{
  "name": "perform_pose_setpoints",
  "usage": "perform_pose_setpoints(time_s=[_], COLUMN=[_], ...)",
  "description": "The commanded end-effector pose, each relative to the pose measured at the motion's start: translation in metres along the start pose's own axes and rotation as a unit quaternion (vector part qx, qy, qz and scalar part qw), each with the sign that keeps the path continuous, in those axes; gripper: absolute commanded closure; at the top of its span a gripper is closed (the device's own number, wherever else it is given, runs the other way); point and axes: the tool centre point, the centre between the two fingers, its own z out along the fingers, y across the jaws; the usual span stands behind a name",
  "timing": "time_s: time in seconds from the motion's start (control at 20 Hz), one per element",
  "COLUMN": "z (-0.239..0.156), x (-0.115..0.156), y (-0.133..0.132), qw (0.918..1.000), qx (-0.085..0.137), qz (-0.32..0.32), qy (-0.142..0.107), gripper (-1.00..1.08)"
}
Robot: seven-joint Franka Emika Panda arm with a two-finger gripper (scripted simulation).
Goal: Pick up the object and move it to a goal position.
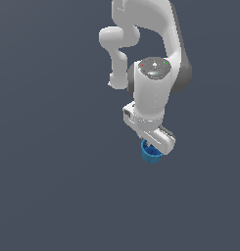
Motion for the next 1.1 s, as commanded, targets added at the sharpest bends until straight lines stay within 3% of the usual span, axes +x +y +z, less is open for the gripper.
perform_pose_setpoints(time_s=[0.0,0.5,1.05], z=[-0.011,-0.037,-0.047], x=[-0.001,-0.003,-0.004], y=[-0.017,-0.066,-0.085], qw=[1.0,1.0,1.0], qx=[0.001,0.002,0.002], qz=[0.0,0.0,0.0], qy=[0.001,0.0,-0.001], gripper=[1.08,1.08,1.08])
